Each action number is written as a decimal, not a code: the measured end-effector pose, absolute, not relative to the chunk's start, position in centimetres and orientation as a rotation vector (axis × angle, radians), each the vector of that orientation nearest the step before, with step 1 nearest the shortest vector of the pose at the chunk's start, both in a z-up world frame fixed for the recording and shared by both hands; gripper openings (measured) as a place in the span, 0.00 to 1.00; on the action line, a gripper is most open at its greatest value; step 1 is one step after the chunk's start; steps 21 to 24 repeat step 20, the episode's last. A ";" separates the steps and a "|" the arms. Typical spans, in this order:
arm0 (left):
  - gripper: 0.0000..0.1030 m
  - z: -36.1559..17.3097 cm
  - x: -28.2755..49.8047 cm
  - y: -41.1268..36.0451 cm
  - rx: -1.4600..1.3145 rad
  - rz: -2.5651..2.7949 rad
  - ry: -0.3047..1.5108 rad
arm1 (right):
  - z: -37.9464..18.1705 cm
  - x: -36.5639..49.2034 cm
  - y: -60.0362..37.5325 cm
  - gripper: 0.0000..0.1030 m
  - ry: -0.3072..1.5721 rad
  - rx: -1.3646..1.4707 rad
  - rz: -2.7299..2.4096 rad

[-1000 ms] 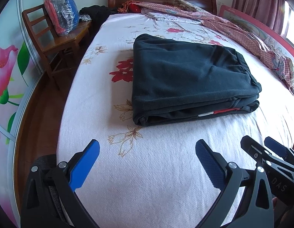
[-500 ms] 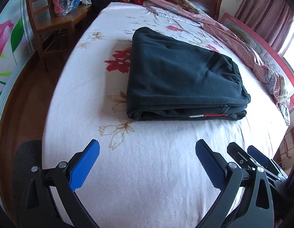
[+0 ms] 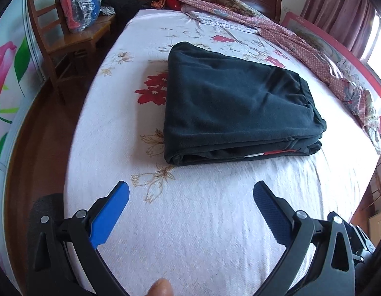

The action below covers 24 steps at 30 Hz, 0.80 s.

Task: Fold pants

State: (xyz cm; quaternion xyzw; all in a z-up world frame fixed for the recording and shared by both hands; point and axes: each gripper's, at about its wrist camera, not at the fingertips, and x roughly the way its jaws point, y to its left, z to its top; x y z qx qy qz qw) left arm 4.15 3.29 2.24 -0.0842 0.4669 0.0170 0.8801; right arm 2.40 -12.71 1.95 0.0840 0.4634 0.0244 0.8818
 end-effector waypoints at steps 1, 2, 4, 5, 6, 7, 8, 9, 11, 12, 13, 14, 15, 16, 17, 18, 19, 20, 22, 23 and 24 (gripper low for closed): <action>0.98 2.3 4.2 3.0 -0.150 0.055 0.983 | 2.0 2.4 -12.7 0.83 0.962 0.172 0.050; 0.98 2.5 4.2 2.6 -0.109 0.076 0.984 | 2.0 2.5 -12.6 0.83 0.962 0.167 0.055; 0.98 3.0 3.9 1.7 -0.011 0.129 0.962 | 1.9 2.4 -12.4 0.83 0.966 0.154 0.058; 0.98 3.2 3.7 1.6 -0.013 0.128 0.956 | 1.8 2.4 -12.3 0.83 0.969 0.152 0.059; 0.98 3.2 3.5 1.7 -0.034 0.109 0.956 | 1.8 2.5 -12.3 0.83 0.971 0.153 0.060; 0.98 3.3 3.3 1.7 -0.033 0.120 0.953 | 1.8 2.5 -12.4 0.83 0.973 0.154 0.057; 0.98 3.4 3.2 1.7 -0.023 0.142 0.945 | 1.8 2.5 -12.5 0.83 0.972 0.157 0.053; 0.98 3.4 3.1 1.9 -0.025 0.152 0.939 | 1.7 2.6 -12.6 0.83 0.974 0.165 0.053; 0.98 3.3 3.2 2.4 -0.060 0.157 0.958 | 1.6 2.6 -12.8 0.83 0.978 0.178 0.048; 0.98 3.3 3.2 2.5 -0.065 0.159 0.962 | 1.6 2.6 -12.9 0.83 0.980 0.181 0.051; 0.98 3.2 3.2 2.5 -0.063 0.163 0.961 | 1.6 2.7 -12.8 0.83 0.981 0.179 0.053; 0.98 3.2 3.3 2.6 -0.061 0.160 0.962 | 1.6 2.6 -12.8 0.83 0.978 0.176 0.051; 0.98 3.1 3.4 2.5 -0.061 0.140 0.972 | 1.7 2.7 -12.8 0.83 0.974 0.174 0.053; 0.98 3.0 3.6 2.4 -0.068 0.119 0.981 | 1.8 2.6 -12.8 0.83 0.970 0.175 0.054; 0.98 3.0 3.5 2.5 -0.084 0.105 0.978 | 1.8 2.6 -12.9 0.83 0.964 0.176 0.053; 0.98 3.1 3.4 2.7 -0.108 0.089 0.964 | 1.9 2.6 -13.0 0.83 0.958 0.180 0.050; 0.98 3.0 3.3 2.8 -0.135 0.051 0.952 | 2.0 2.6 -13.2 0.83 0.951 0.188 0.042; 0.98 2.9 3.2 2.8 -0.162 -0.002 0.944 | 2.1 2.7 -13.7 0.83 0.941 0.204 0.028; 0.98 2.9 3.2 2.8 -0.162 -0.002 0.944 | 2.1 2.7 -13.7 0.83 0.941 0.204 0.028; 0.98 2.9 3.2 2.8 -0.162 -0.002 0.944 | 2.1 2.7 -13.7 0.83 0.941 0.204 0.028; 0.98 2.9 3.2 2.8 -0.162 -0.002 0.944 | 2.1 2.7 -13.7 0.83 0.941 0.204 0.028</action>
